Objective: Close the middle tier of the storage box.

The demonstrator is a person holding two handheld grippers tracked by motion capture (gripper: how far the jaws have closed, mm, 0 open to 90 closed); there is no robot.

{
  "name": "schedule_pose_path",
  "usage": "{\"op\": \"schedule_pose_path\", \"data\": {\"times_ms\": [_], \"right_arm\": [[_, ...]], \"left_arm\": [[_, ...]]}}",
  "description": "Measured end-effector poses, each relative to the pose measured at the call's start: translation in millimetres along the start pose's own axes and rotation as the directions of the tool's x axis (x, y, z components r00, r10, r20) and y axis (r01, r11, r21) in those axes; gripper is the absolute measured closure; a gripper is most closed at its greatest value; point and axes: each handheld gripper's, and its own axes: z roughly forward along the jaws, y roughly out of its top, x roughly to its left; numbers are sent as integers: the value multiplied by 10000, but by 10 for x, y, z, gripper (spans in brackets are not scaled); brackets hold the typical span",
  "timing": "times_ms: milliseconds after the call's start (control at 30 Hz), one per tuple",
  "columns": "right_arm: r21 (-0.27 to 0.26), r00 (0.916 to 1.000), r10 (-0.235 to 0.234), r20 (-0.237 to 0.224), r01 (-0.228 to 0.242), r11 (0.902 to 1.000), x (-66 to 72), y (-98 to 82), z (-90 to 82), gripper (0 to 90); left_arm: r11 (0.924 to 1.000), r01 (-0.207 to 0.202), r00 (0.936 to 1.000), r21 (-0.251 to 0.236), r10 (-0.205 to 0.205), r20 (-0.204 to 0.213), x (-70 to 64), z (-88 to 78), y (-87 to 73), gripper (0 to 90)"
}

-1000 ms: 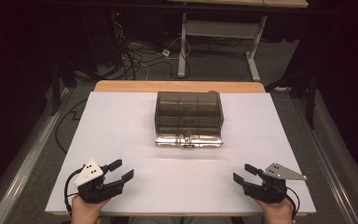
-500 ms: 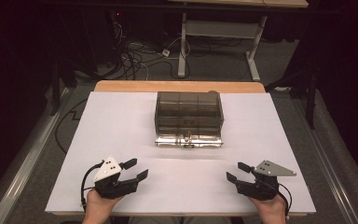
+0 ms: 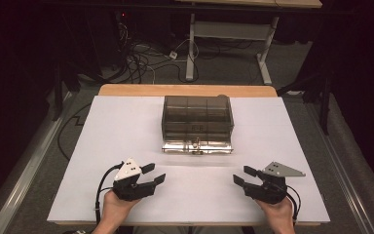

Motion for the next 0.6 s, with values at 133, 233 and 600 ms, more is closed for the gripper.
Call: {"op": "schedule_pose_path", "data": {"times_ms": [133,233,600], "right_arm": [[86,9998,195,-59,-195,9998,-17,45,31,438],[187,9997,224,-97,-222,9996,-22,84,58,451],[1124,9998,84,-184,-63,9936,-45,186,190,532]], "left_arm": [[9998,172,9998,143,-172,26,22,24,36,451],[9988,318,9995,359,-320,62,50,48,88,474],[9940,433,9984,1004,-467,320,90,144,225,498]]}}
